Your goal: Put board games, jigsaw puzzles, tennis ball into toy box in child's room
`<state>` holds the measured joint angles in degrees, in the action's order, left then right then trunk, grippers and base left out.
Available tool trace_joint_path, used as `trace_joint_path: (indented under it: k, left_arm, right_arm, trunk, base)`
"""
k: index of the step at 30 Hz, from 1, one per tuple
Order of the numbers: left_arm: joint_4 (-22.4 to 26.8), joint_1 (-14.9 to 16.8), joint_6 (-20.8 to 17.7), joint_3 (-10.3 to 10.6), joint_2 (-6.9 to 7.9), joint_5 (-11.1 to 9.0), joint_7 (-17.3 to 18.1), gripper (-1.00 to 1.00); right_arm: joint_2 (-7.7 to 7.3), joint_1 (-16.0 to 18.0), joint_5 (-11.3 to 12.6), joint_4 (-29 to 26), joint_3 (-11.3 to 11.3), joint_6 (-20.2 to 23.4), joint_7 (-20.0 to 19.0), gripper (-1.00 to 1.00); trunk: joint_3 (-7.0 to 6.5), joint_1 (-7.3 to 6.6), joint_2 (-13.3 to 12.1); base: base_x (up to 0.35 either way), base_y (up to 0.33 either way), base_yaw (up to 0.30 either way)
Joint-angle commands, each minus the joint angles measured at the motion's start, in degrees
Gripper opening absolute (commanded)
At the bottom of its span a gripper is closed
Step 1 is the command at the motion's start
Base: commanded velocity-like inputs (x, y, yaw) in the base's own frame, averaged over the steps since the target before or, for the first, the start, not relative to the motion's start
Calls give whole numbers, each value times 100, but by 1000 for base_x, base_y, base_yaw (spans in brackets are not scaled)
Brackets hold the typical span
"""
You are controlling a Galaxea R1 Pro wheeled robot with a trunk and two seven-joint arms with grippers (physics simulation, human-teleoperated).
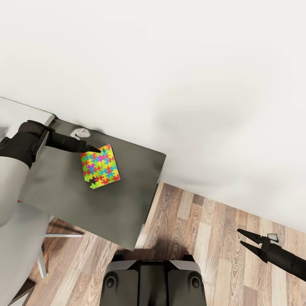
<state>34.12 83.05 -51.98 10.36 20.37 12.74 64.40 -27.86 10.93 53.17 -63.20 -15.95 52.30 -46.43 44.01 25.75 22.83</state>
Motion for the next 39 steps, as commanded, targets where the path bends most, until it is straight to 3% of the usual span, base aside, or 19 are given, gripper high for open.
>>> trace_joint_path:
  k: [1, 4, 20, 39]
  left_arm:
    - [7, 3, -31, 34, 4, 58, 69, 100]
    - [7, 1, -31, 157, 10, 68, 133, 100]
    - [7, 1, -23, 292, 10, 60, 506, 100]
    - [7, -8, -4, 309, 11, 54, 565, 100]
  right_arm:
    - [0, 4, -2, -1, -4, 26, -16, 100]
    - [0, 3, -4, 0, -4, 32, -16, 100]
    - [0, 0, -4, 1, -4, 43, -16, 100]
    - [-6, 3, -1, 0, -4, 42, -24, 100]
  trunk:
    - [7, 3, 9]
    - [7, 3, 9]
    - [7, 3, 9]
    - [-38, 3, 9]
  base:
    - [0, 0, 0]
    - [0, 0, 0]
    - [0, 0, 0]
    - [-30, -42, -68]
